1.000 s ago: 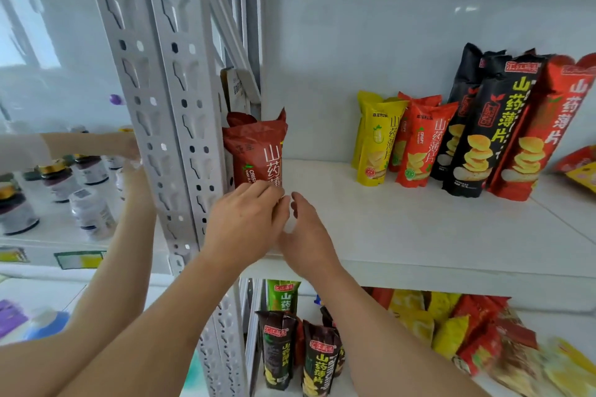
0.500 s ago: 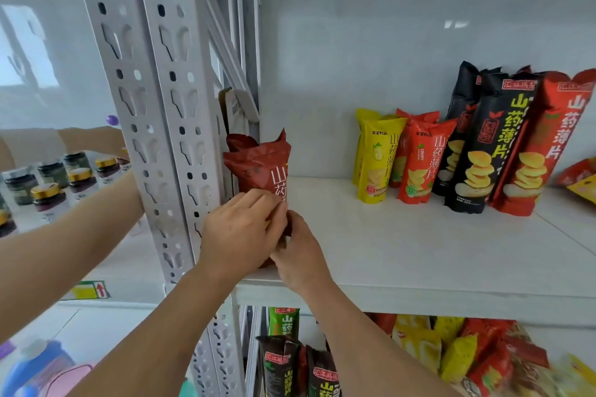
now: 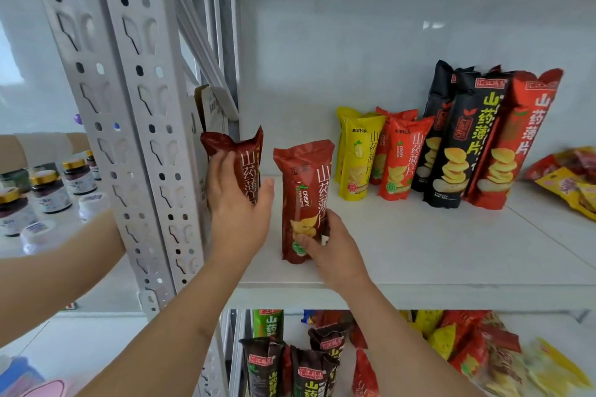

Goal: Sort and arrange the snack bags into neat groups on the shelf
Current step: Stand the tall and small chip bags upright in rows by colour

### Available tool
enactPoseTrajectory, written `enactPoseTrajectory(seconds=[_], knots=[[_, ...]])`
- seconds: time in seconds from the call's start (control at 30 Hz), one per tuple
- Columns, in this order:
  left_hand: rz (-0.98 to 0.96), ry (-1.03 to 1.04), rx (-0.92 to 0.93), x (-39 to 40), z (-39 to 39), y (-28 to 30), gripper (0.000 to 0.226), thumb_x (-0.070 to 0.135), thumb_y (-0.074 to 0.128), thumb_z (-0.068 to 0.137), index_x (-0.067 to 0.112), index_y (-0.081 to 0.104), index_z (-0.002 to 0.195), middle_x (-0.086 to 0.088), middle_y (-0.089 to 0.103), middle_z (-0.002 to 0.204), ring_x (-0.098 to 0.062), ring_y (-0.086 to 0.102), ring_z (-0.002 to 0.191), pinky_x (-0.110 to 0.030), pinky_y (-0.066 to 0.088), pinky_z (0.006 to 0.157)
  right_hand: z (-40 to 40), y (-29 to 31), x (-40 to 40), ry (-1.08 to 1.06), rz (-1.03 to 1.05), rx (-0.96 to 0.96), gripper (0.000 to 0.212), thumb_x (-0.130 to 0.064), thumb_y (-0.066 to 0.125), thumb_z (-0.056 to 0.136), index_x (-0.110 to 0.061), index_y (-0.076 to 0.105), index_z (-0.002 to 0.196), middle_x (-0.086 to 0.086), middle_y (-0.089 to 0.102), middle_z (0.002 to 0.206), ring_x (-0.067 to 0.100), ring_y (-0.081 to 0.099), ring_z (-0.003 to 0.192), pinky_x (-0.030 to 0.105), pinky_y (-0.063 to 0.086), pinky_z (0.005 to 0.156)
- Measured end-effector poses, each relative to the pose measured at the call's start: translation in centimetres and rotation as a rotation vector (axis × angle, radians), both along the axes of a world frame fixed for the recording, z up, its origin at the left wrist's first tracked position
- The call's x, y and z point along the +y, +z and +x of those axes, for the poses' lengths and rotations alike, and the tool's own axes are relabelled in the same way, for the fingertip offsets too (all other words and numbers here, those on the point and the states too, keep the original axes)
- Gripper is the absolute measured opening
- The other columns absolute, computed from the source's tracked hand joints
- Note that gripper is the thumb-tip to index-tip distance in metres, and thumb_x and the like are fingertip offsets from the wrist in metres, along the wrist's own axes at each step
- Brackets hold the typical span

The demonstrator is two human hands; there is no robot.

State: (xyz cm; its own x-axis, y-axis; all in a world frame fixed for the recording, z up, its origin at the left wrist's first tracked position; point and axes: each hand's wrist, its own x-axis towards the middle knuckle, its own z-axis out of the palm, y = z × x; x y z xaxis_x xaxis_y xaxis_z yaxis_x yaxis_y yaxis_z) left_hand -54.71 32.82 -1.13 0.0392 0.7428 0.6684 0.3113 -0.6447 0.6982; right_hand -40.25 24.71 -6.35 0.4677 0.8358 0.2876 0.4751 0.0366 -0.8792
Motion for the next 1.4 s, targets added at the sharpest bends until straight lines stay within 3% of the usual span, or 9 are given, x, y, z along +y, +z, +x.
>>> enactPoseTrajectory(seconds=[0.23, 0.37, 0.53, 0.67, 0.87, 1.03, 1.17, 1.27, 1.4], knots=[[-0.311, 0.035, -0.208, 2.9, 1.2, -1.9, 0.088, 0.052, 0.065, 0.086, 0.022, 0.018, 0.155, -0.008, 0.033, 0.154, -0.031, 0.036, 0.142, -0.057, 0.036, 0.114, 1.1, -0.1, -0.7, 0.016, 0.000, 0.022, 0.046, -0.035, 0.072, 0.087, -0.044, 0.040, 0.120, -0.023, 0.057, 0.112, -0.013, 0.055, 0.098, 0.006, 0.042, 0.079], [-0.498, 0.002, -0.318, 4.6, 1.4, -2.4, 0.108, 0.074, 0.064, 0.069, 0.024, 0.019, 0.153, -0.008, 0.039, 0.154, -0.032, 0.043, 0.140, -0.058, 0.044, 0.107, 1.5, -0.2, -0.9, 0.023, -0.002, 0.023, 0.047, -0.037, 0.071, 0.088, -0.045, 0.039, 0.121, -0.024, 0.056, 0.114, -0.015, 0.053, 0.098, 0.004, 0.041, 0.077], [-0.598, -0.146, -0.386, 6.4, 1.3, -3.3, 0.096, 0.074, 0.077, 0.062, 0.035, 0.040, 0.142, 0.002, 0.060, 0.132, -0.027, 0.063, 0.116, -0.055, 0.058, 0.090, 2.2, -0.2, -1.0, 0.018, 0.001, 0.029, 0.047, -0.038, 0.070, 0.088, -0.045, 0.040, 0.122, -0.021, 0.058, 0.117, -0.011, 0.055, 0.101, 0.005, 0.042, 0.078], [-0.616, -0.304, -0.441, 5.4, 2.9, -3.2, 0.065, 0.042, 0.080, 0.082, 0.029, 0.047, 0.136, 0.004, 0.065, 0.122, -0.023, 0.066, 0.108, -0.053, 0.062, 0.080, 2.9, 0.0, -1.3, 0.014, -0.005, 0.049, 0.047, -0.037, 0.071, 0.088, -0.043, 0.040, 0.124, -0.025, 0.055, 0.113, -0.021, 0.051, 0.094, -0.001, 0.040, 0.069], [-0.629, -0.475, -0.427, 3.3, 6.3, -4.2, 0.049, 0.048, 0.074, 0.085, 0.042, 0.051, 0.128, 0.006, 0.068, 0.124, -0.020, 0.069, 0.110, -0.049, 0.061, 0.085, 4.3, 0.2, -2.3, -0.013, -0.007, 0.056, 0.047, -0.035, 0.071, 0.088, -0.044, 0.039, 0.122, -0.037, 0.050, 0.105, -0.023, 0.050, 0.091, -0.002, 0.039, 0.068], [-0.619, -0.513, -0.326, 2.2, 8.6, -4.9, 0.052, 0.056, 0.061, 0.090, 0.037, 0.049, 0.137, 0.016, 0.066, 0.121, -0.008, 0.066, 0.107, -0.026, 0.056, 0.081, 5.7, 0.4, -3.3, -0.040, -0.013, 0.050, 0.049, -0.038, 0.073, 0.085, -0.046, 0.038, 0.119, -0.038, 0.049, 0.104, -0.029, 0.048, 0.089, -0.002, 0.038, 0.068], [-0.629, -0.546, -0.236, 1.5, 10.5, -4.1, 0.044, 0.054, 0.055, 0.093, 0.041, 0.045, 0.134, 0.026, 0.061, 0.109, 0.003, 0.061, 0.096, -0.018, 0.050, 0.072, 6.6, 0.3, -3.4, -0.050, -0.022, 0.062, 0.053, -0.041, 0.075, 0.083, -0.044, 0.040, 0.123, -0.030, 0.052, 0.109, -0.016, 0.051, 0.096, 0.002, 0.038, 0.072], [-0.631, -0.575, -0.190, 1.3, 11.5, -3.6, 0.052, 0.059, 0.048, 0.094, 0.039, 0.044, 0.141, 0.022, 0.062, 0.112, 0.003, 0.061, 0.098, -0.018, 0.049, 0.072, 7.1, 0.3, -3.2, -0.052, -0.012, 0.067, 0.054, -0.041, 0.076, 0.081, -0.046, 0.038, 0.119, -0.021, 0.055, 0.116, -0.005, 0.053, 0.105, 0.005, 0.039, 0.076], [-0.612, -0.578, -0.174, 1.2, 12.0, -3.5, 0.080, 0.075, 0.032, 0.080, 0.035, 0.036, 0.149, 0.013, 0.054, 0.133, -0.005, 0.057, 0.117, -0.015, 0.044, 0.083, 7.7, 0.4, -2.6, -0.026, -0.009, 0.072, 0.053, -0.040, 0.076, 0.082, -0.048, 0.037, 0.116, -0.027, 0.052, 0.110, -0.013, 0.052, 0.096, 0.004, 0.037, 0.072]])
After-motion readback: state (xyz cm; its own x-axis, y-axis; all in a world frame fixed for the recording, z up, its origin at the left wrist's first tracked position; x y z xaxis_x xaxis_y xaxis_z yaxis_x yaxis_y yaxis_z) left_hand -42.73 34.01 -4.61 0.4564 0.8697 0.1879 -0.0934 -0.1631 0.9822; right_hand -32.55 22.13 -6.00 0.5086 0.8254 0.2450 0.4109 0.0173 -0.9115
